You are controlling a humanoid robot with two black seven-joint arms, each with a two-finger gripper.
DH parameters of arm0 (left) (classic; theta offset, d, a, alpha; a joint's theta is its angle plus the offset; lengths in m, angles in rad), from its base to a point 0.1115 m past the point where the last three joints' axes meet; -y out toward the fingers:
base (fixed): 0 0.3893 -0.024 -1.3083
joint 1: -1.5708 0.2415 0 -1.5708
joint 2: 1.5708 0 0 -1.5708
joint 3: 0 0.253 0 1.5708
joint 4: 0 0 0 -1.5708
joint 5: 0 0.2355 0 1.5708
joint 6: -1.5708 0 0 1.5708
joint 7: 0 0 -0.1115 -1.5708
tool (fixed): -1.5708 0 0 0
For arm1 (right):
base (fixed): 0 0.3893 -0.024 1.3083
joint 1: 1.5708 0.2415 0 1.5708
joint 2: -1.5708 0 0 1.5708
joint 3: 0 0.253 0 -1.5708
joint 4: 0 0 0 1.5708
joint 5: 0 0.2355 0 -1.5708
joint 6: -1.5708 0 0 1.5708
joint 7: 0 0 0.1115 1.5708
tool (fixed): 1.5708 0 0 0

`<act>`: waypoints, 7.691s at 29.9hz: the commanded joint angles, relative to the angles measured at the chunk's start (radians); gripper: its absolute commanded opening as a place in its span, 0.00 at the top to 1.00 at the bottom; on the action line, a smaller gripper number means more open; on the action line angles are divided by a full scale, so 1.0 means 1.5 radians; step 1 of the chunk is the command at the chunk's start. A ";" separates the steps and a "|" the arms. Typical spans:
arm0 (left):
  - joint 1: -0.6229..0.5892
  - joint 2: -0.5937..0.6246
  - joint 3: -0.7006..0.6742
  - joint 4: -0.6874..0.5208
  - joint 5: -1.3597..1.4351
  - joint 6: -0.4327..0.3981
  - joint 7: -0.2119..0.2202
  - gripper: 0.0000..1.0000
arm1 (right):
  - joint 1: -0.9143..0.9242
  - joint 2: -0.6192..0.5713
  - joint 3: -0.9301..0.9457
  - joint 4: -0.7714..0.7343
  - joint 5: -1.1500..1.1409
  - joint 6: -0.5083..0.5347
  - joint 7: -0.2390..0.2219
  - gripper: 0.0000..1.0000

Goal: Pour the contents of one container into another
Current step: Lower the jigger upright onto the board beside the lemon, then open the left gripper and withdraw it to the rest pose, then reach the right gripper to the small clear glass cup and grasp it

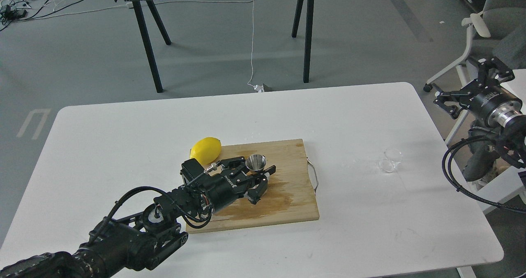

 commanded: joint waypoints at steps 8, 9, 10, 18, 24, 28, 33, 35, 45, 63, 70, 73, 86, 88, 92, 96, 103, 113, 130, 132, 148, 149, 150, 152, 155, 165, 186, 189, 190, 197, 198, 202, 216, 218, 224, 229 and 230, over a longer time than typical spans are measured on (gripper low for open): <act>0.001 0.000 0.000 0.000 0.000 0.000 0.000 0.44 | 0.001 0.000 0.000 0.000 0.000 0.000 0.000 0.01; 0.001 0.000 0.000 0.000 0.000 0.000 0.000 0.39 | 0.000 0.000 0.000 0.000 0.000 0.000 0.000 0.01; 0.001 0.000 0.000 0.000 0.000 0.000 0.000 0.35 | 0.001 0.000 0.000 -0.001 0.000 0.000 0.000 0.01; 0.009 0.000 0.000 -0.001 0.000 0.000 0.000 0.13 | 0.000 0.001 0.000 -0.001 0.000 0.000 0.000 0.01; 0.016 0.000 0.001 -0.001 0.000 0.000 0.000 0.13 | -0.005 0.000 0.000 0.000 0.000 0.000 -0.001 0.01; 0.017 0.000 0.001 -0.001 0.000 0.000 0.000 0.12 | -0.005 0.000 0.000 0.001 0.000 0.000 0.000 0.01; 0.017 0.000 0.001 -0.001 0.000 0.000 0.000 0.11 | -0.006 0.001 0.000 0.001 0.000 0.000 -0.001 0.01; 0.017 0.000 0.000 -0.001 0.000 0.000 0.000 0.11 | -0.007 0.001 0.000 0.001 0.001 0.000 -0.001 0.01; 0.028 0.000 0.000 -0.001 0.000 0.000 0.000 0.11 | -0.008 0.002 0.000 0.002 0.001 0.000 0.000 0.01; 0.040 0.000 0.000 -0.003 -0.001 0.000 0.000 0.11 | -0.008 0.005 0.000 0.002 0.001 0.000 0.000 0.01; 0.047 0.000 -0.001 -0.004 -0.001 0.000 0.000 0.11 | -0.008 0.005 0.000 0.002 0.001 0.000 0.000 0.01; 0.048 0.000 -0.001 -0.004 -0.001 0.000 0.000 0.11 | -0.008 0.005 0.000 0.002 0.001 0.000 0.000 0.01; 0.065 0.025 -0.002 -0.007 -0.003 0.000 0.000 0.11 | -0.017 0.005 0.001 0.004 0.001 0.000 0.000 0.01; 0.067 0.030 -0.003 -0.008 -0.003 0.000 0.000 0.11 | -0.017 0.005 0.001 0.004 0.002 0.000 0.000 0.01; 0.070 0.032 -0.003 -0.008 -0.003 0.000 0.000 0.11 | -0.017 0.005 0.001 0.004 0.002 0.000 -0.001 0.01; 0.078 0.049 -0.002 -0.014 -0.003 0.000 0.000 0.11 | -0.017 0.003 0.003 0.004 0.002 0.000 0.000 0.01; 0.079 0.142 -0.005 -0.078 -0.007 0.000 0.000 0.11 | -0.018 0.002 0.003 0.004 0.002 0.000 0.000 0.01; 0.095 0.348 -0.004 -0.232 -0.167 0.000 0.000 0.11 | -0.018 0.003 0.008 0.004 0.002 0.000 0.000 0.01; 0.067 0.526 -0.309 -0.302 -0.850 -0.652 0.000 0.07 | -0.018 0.006 0.000 0.007 0.002 0.000 -0.001 0.01; 0.024 0.527 -0.315 -0.202 -0.898 -0.652 0.000 0.06 | -0.018 0.008 -0.001 0.007 0.002 0.000 -0.002 0.01; -0.068 0.436 -0.307 0.066 -1.009 -0.652 0.000 0.01 | -0.025 0.094 0.010 0.037 0.150 0.000 -0.006 0.01; -0.064 0.434 -0.306 0.066 -1.009 -0.652 0.000 0.01 | -0.029 0.093 0.017 0.058 0.176 0.000 -0.006 0.01; -0.062 0.430 -0.305 0.066 -1.008 -0.652 0.000 0.01 | -0.032 0.090 0.027 0.077 0.193 0.000 -0.006 0.01; -0.051 0.422 -0.305 0.067 -1.009 -0.652 0.000 0.01 | -0.040 0.086 0.063 0.123 0.210 0.000 -0.009 0.01; -0.032 0.416 -0.306 0.067 -1.008 -0.652 0.000 0.01 | -0.062 0.064 0.092 0.164 0.213 -0.075 -0.018 0.01; -0.001 0.397 -0.306 0.068 -1.008 -0.652 0.000 0.01 | -0.181 -0.032 0.108 0.242 0.230 -0.383 -0.121 0.01; 0.016 0.368 -0.303 0.088 -1.004 -0.652 0.000 0.01 | -0.304 0.009 0.059 0.308 0.219 -0.418 -0.121 0.01; 0.016 0.368 -0.300 0.088 -1.005 -0.652 0.000 0.01 | -0.284 0.035 0.037 0.284 0.216 -0.417 -0.121 0.01; 0.016 0.368 -0.300 0.089 -1.005 -0.652 0.000 0.01 | -0.280 0.043 0.036 0.273 0.212 -0.417 -0.121 0.01; 0.016 0.368 -0.300 0.089 -1.004 -0.652 0.000 0.01 | -0.255 0.078 0.033 0.241 0.177 -0.415 -0.121 0.01; 0.016 0.367 -0.299 0.089 -1.004 -0.652 0.000 0.01 | -0.253 0.085 0.033 0.237 0.174 -0.415 -0.121 0.01; 0.016 0.359 -0.299 0.089 -1.004 -0.652 0.000 0.01 | -0.235 0.100 0.034 0.227 0.170 -0.414 -0.121 0.01; 0.016 0.360 -0.299 0.090 -1.004 -0.652 0.000 0.01 | -0.190 0.130 0.031 0.198 0.169 -0.407 -0.121 0.07; 0.016 0.360 -0.299 0.090 -1.004 -0.652 0.000 0.01 | -0.190 0.130 0.031 0.197 0.169 -0.407 -0.121 0.08; 0.016 0.360 -0.299 0.092 -1.004 -0.652 0.000 0.01 | -0.191 0.129 0.031 0.196 0.169 -0.408 -0.121 0.10; 0.016 0.354 -0.299 0.107 -1.004 -0.652 0.000 0.01 | -0.192 0.128 0.032 0.195 0.169 -0.408 -0.121 0.14; 0.016 0.352 -0.299 0.108 -1.004 -0.652 0.000 0.01 | -0.193 0.128 0.032 0.195 0.169 -0.408 -0.121 0.15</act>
